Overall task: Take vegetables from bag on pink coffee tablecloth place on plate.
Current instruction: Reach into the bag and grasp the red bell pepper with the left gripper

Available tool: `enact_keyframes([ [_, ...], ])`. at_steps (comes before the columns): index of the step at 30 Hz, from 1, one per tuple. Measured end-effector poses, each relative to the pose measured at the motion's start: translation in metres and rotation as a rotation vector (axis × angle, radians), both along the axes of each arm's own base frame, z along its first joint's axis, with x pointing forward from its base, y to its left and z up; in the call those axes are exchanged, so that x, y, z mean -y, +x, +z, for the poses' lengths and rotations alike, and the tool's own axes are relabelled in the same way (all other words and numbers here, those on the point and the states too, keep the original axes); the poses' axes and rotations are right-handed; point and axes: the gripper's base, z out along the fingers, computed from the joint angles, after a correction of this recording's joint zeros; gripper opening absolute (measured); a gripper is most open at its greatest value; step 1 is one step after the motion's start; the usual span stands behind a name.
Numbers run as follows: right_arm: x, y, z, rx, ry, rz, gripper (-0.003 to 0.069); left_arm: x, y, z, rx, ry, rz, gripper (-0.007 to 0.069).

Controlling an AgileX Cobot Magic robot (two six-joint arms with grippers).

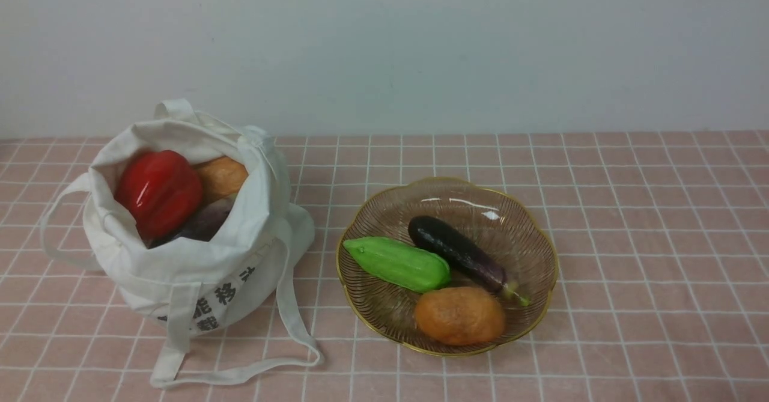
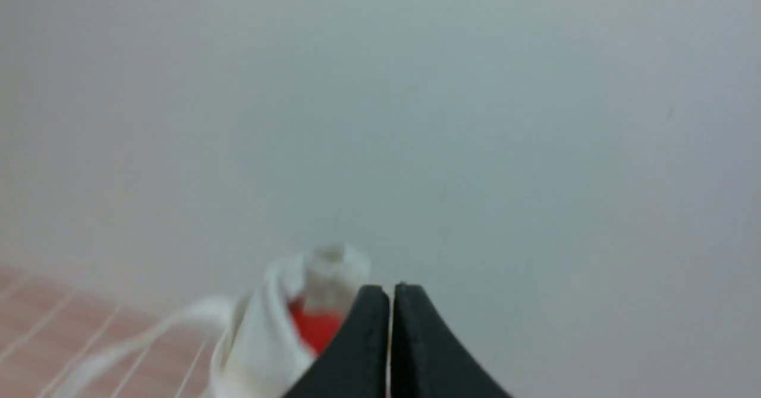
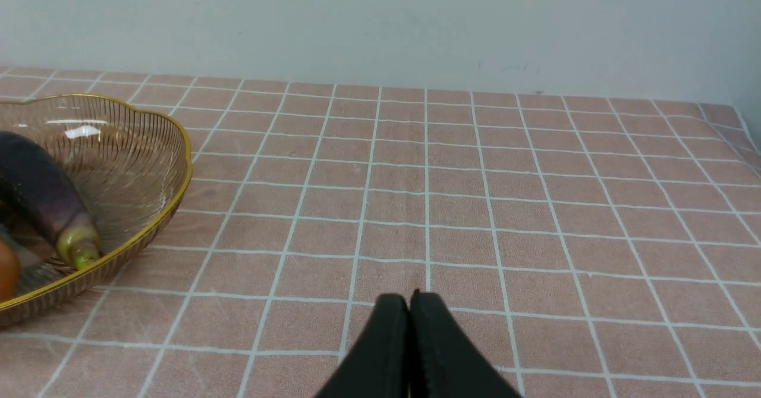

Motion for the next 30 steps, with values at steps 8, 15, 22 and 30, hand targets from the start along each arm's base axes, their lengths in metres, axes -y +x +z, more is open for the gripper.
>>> enact_keyframes([
  [8, 0.000, 0.000, 0.000, 0.000, 0.000, 0.000, -0.0012, 0.003, -0.010, 0.118, 0.018, 0.063, -0.020, -0.0005],
  [15, 0.000, 0.000, 0.000, 0.000, 0.000, 0.000, -0.0012, 0.008, 0.062, 0.157, -0.757, 0.256, -0.065, -0.0005],
  [22, 0.000, 0.000, 0.000, 0.000, 0.000, 0.000, -0.0012, 0.015, 0.138, 0.158, -1.159, 0.448, -0.201, -0.0005],
  [30, 0.000, 0.000, 0.000, 0.000, 0.000, 0.000, -0.0012, 0.025, 0.228, 0.131, -1.342, 0.521, -0.331, -0.0005],
])
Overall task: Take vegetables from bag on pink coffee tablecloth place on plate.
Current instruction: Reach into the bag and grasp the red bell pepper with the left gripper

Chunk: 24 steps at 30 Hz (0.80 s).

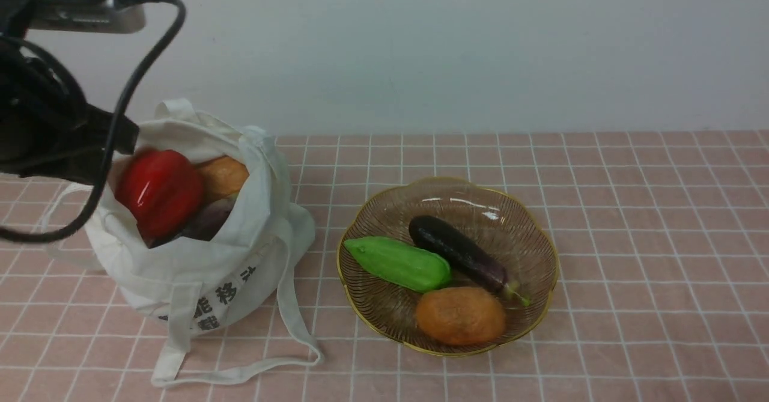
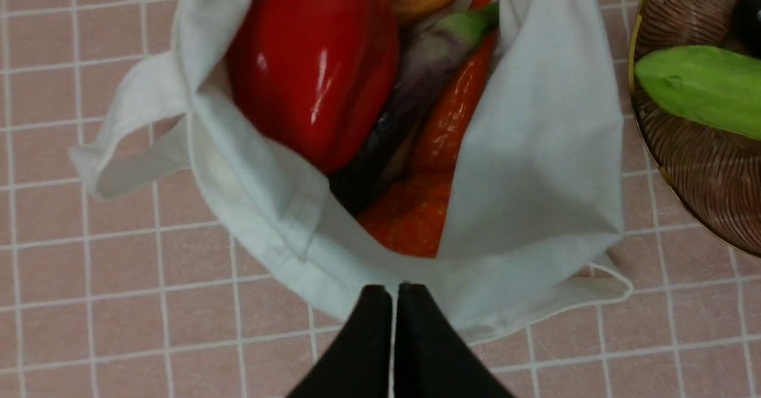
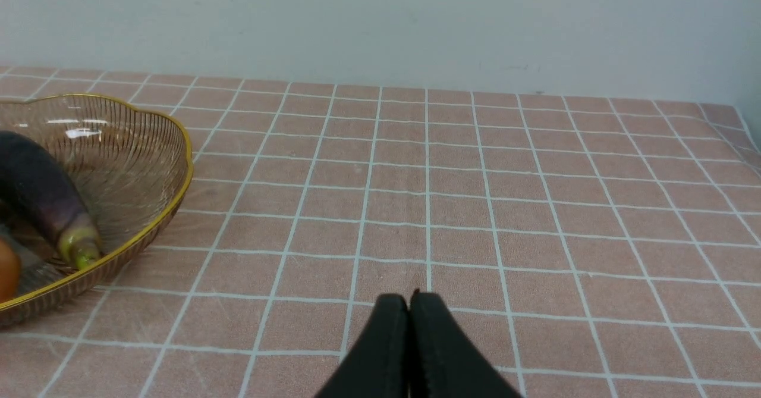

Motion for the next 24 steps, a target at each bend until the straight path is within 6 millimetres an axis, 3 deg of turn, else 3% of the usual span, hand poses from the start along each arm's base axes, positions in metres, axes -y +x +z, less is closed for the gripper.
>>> enact_keyframes([
  [5, 0.000, 0.000, 0.000, 0.000, 0.001, 0.000, -0.0012, 0.001, 0.037, -0.022, -0.053, 0.016, -0.007, -0.0002],
  [8, 0.000, 0.000, 0.000, 0.000, 0.001, 0.000, -0.0012, -0.001, 0.049, -0.031, -0.042, 0.049, -0.006, 0.0020],
  [12, 0.000, 0.000, 0.000, 0.000, 0.001, 0.000, -0.0012, -0.002, 0.065, -0.043, -0.009, 0.076, -0.005, 0.0115],
  [18, 0.000, 0.000, 0.000, 0.000, 0.003, -0.001, -0.0012, -0.003, 0.084, -0.067, -0.014, 0.100, -0.008, 0.0398],
  [24, 0.000, 0.000, 0.000, 0.000, 0.004, -0.001, -0.0012, -0.006, 0.093, -0.084, -0.042, 0.146, -0.020, 0.0565],
])
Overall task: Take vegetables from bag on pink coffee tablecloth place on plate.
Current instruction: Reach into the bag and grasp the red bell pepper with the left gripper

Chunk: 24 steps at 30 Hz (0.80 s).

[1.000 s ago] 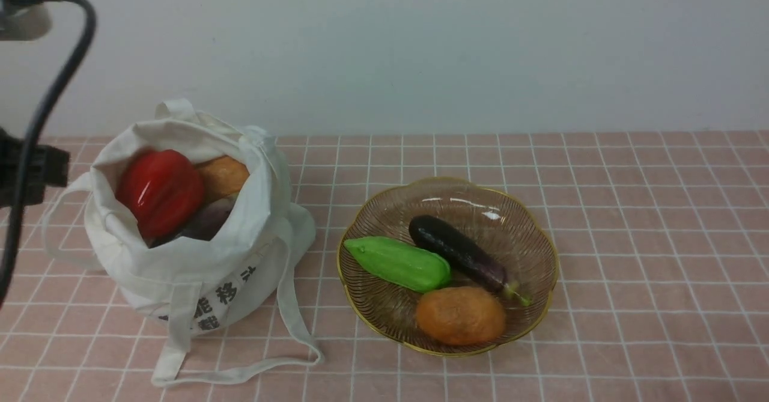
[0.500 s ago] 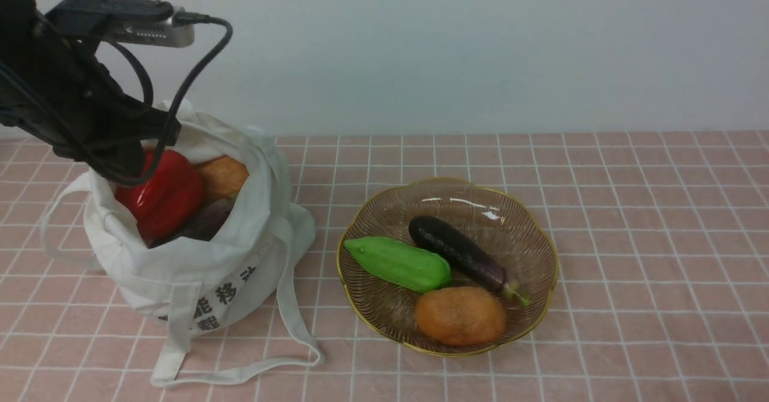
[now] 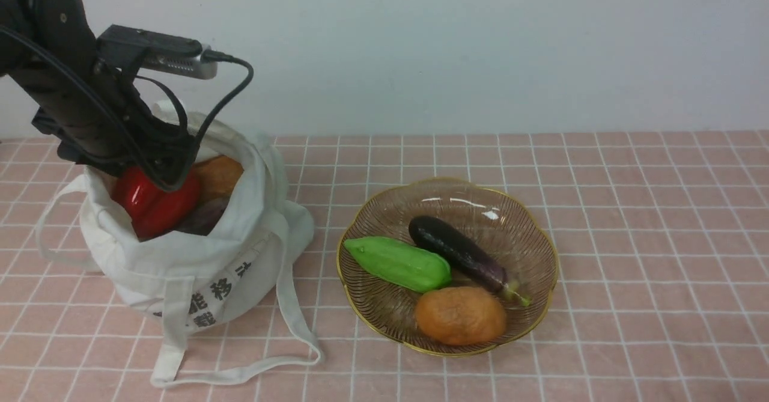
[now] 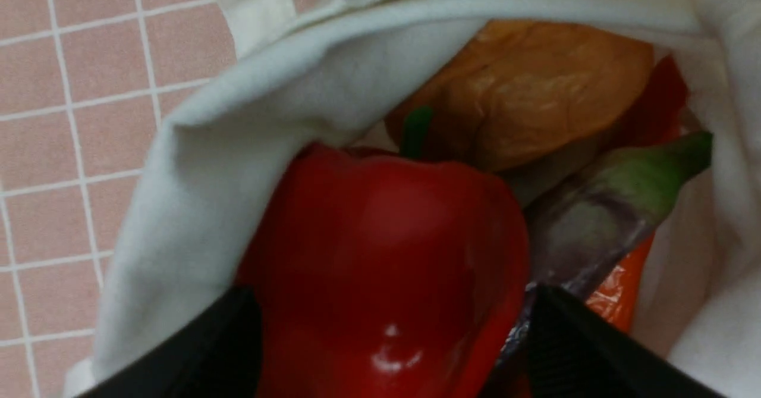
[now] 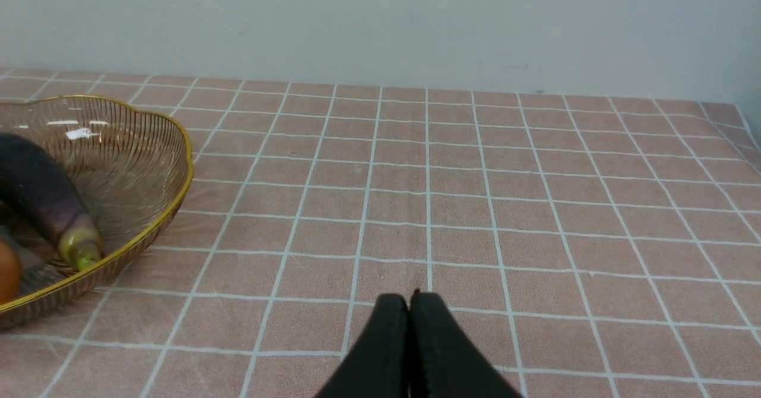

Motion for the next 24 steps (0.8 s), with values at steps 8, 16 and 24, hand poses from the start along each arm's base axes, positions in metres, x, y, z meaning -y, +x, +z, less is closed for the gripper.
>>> enact_keyframes([
  [8, 0.000, 0.000, 0.000, 0.000, 0.000, 0.000, -0.0012, 0.000, 0.008, -0.013, -0.014, 0.014, -0.005, 0.0598],
  [16, 0.000, 0.000, 0.000, 0.000, 0.000, 0.000, -0.0012, 0.000, 0.010, -0.016, -0.019, 0.015, -0.006, 0.0256],
  [24, 0.000, 0.000, 0.000, 0.000, 0.000, 0.000, -0.0012, 0.005, 0.003, -0.003, -0.002, 0.014, -0.024, 0.0002],
])
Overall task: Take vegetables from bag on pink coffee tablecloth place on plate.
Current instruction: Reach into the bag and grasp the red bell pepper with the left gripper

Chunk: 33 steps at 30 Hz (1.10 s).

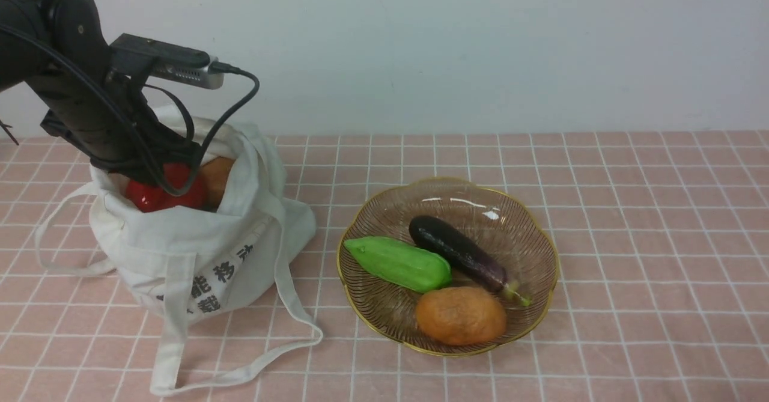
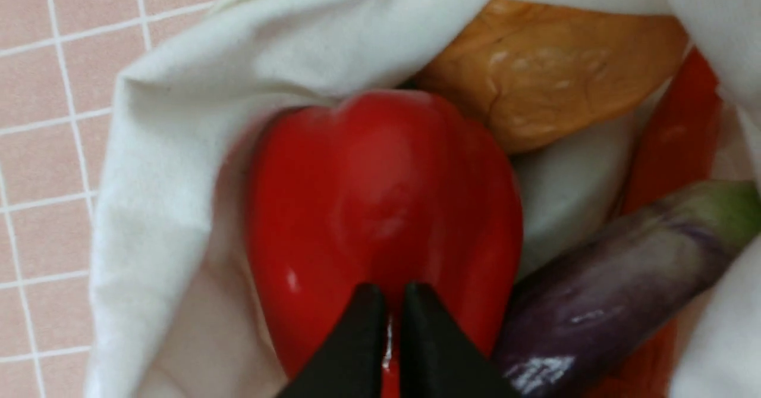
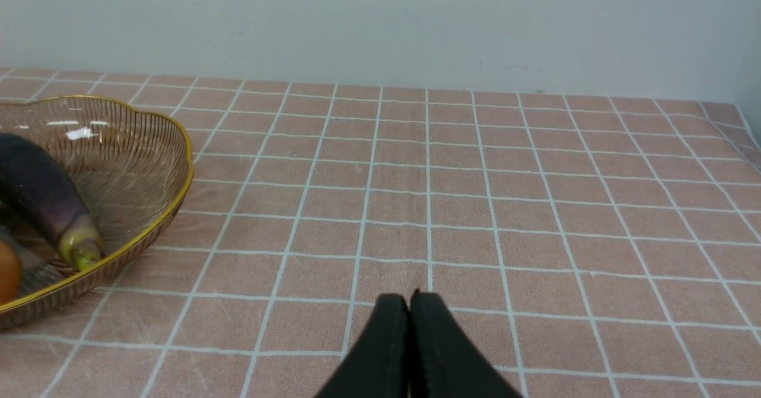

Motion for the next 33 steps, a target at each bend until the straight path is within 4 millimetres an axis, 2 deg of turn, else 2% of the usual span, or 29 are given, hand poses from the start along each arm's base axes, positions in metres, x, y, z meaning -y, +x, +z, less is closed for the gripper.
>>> enact_keyframes([
  [6, 0.000, 0.000, 0.000, 0.000, 0.000, 0.000, -0.0012, 0.006, -0.013, 0.026, 0.059, -0.013, -0.017, -0.0005],
  [11, 0.000, 0.000, 0.000, 0.000, 0.000, 0.000, -0.0012, 0.003, -0.010, 0.022, 0.066, 0.029, -0.028, 0.0032],
  [13, 0.000, 0.000, 0.000, 0.000, 0.000, 0.000, -0.0012, 0.003, -0.005, 0.018, 0.081, 0.040, -0.033, 0.0088],
  [16, 0.000, 0.000, 0.000, 0.000, 0.000, 0.000, -0.0012, 0.003, 0.002, 0.011, 0.095, 0.044, -0.038, 0.0216],
  [20, 0.000, 0.000, 0.000, 0.000, 0.000, 0.000, -0.0012, 0.004, 0.012, -0.008, 0.070, 0.039, -0.027, 0.0510],
  [21, 0.000, 0.000, 0.000, 0.000, 0.000, 0.000, -0.0012, 0.004, 0.013, -0.009, 0.067, 0.038, -0.025, 0.0510],
  [22, 0.000, 0.000, 0.000, 0.000, 0.000, 0.000, -0.0012, 0.005, 0.015, -0.016, 0.050, 0.035, -0.015, 0.0605],
  [23, 0.000, 0.000, 0.000, 0.000, 0.000, 0.000, -0.0012, 0.005, 0.017, -0.022, 0.035, 0.032, -0.006, 0.0646],
  [26, 0.000, 0.000, 0.000, 0.000, 0.000, 0.000, -0.0012, 0.004, 0.020, -0.034, 0.006, 0.040, -0.002, 0.0682],
  [33, 0.000, 0.000, 0.000, 0.000, 0.000, 0.000, -0.0012, 0.003, 0.025, -0.041, -0.009, 0.056, 0.004, 0.0666],
])
